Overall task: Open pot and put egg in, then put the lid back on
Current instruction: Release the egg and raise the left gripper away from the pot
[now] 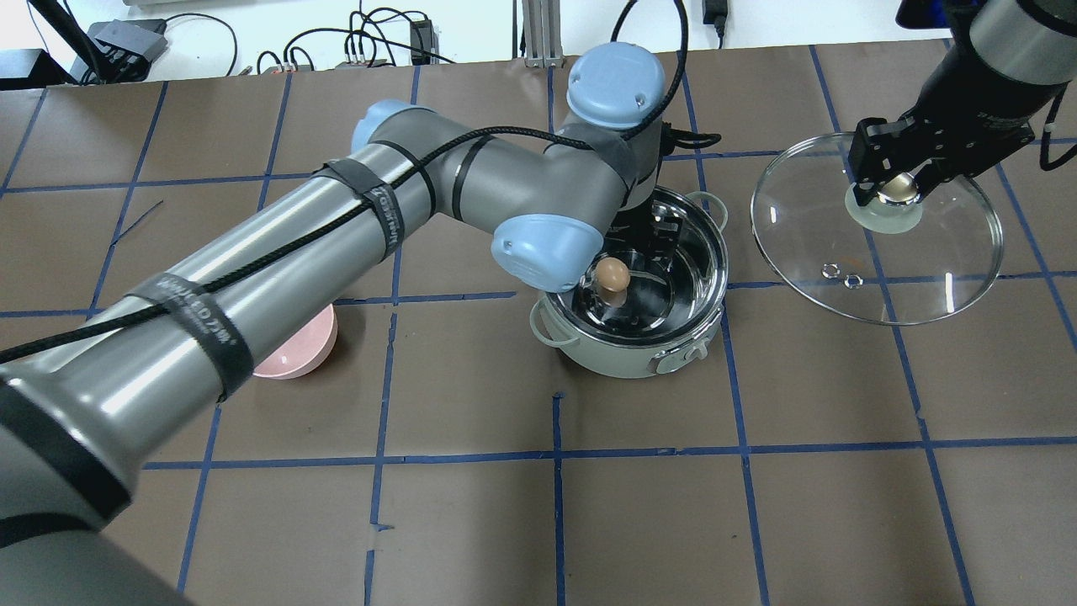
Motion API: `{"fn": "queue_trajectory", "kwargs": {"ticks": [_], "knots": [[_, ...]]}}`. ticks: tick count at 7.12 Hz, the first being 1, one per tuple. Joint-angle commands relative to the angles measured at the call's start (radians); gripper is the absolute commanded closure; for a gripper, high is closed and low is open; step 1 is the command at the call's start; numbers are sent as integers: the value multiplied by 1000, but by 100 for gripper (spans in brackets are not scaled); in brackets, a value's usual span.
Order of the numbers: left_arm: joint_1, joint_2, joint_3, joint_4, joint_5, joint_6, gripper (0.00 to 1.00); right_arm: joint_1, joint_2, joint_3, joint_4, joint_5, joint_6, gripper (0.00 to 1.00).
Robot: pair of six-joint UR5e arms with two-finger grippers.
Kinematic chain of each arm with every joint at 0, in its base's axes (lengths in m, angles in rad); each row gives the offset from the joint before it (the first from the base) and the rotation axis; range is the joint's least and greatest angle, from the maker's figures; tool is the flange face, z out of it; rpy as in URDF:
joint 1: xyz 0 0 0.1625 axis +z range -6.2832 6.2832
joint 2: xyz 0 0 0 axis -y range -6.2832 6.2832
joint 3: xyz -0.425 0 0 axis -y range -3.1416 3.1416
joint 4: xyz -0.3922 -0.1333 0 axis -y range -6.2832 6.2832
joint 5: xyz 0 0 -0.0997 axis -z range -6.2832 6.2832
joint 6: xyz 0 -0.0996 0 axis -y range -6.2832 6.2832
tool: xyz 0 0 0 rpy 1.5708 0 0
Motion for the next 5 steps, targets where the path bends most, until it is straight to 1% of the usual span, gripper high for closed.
{"fn": "queue_trajectory", "kwargs": {"ticks": [1, 2, 3, 4, 5], "knots": [[175, 250, -6, -271, 2, 52, 0, 21, -9, 13, -3, 12, 89, 72], [230, 301, -20, -307, 3, 64, 0, 53, -1, 20, -10, 16, 114, 72], [295, 300, -24, -303, 5, 67, 0, 140, 11, 25, -19, 14, 227, 72], [350, 297, -32, -312, 6, 72, 0, 258, 36, 26, -62, 5, 344, 72], [347, 304, -64, -309, -4, 75, 0, 342, 75, 28, -135, 3, 396, 72]]}}
